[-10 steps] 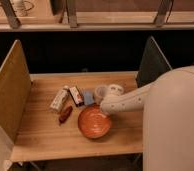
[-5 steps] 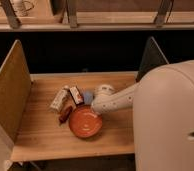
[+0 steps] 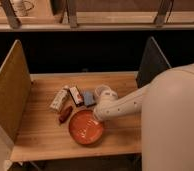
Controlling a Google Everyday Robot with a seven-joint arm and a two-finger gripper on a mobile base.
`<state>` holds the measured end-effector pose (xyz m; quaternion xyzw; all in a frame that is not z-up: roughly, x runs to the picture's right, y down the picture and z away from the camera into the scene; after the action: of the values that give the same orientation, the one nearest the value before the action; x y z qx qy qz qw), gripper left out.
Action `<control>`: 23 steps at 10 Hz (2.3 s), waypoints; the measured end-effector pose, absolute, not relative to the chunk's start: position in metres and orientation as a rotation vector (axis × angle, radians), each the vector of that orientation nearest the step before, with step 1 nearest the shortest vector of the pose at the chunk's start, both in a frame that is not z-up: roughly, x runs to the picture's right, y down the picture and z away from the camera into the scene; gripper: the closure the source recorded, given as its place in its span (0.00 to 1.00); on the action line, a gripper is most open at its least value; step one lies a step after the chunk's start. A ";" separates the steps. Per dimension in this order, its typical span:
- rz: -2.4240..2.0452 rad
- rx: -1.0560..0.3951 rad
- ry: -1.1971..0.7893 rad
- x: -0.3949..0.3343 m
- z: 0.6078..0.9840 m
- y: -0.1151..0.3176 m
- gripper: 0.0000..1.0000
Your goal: Drag the ceramic bowl in a circle
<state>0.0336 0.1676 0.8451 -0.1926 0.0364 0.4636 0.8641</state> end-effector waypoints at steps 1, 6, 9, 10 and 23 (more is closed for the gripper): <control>0.998 -0.386 0.096 0.050 0.843 0.164 1.00; 1.093 -0.278 0.101 0.100 0.848 0.102 1.00; 1.083 -0.255 0.077 0.093 0.858 0.071 1.00; 1.057 -0.267 0.053 0.077 0.859 0.068 1.00; 0.998 -0.425 0.057 0.051 0.822 0.158 1.00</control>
<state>0.0508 0.1577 0.8221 -0.2023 0.0270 0.4747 0.8562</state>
